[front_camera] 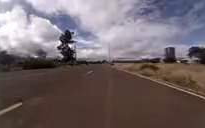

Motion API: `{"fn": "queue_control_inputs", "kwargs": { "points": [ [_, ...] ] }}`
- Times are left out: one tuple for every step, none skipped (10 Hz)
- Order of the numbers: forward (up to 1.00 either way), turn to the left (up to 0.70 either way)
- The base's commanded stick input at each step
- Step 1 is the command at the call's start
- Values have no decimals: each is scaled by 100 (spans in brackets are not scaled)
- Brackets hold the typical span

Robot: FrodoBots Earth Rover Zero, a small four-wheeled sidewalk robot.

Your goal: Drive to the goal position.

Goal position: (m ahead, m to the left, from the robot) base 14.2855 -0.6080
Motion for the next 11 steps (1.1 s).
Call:
{"fn": "queue_control_inputs", "kwargs": {
  "points": [
    [70,0],
    [70,0],
    [70,0],
    [70,0],
    [70,0],
    [70,0],
    [70,0],
    [70,0],
    [70,0],
    [70,0],
    [70,0]
  ]
}}
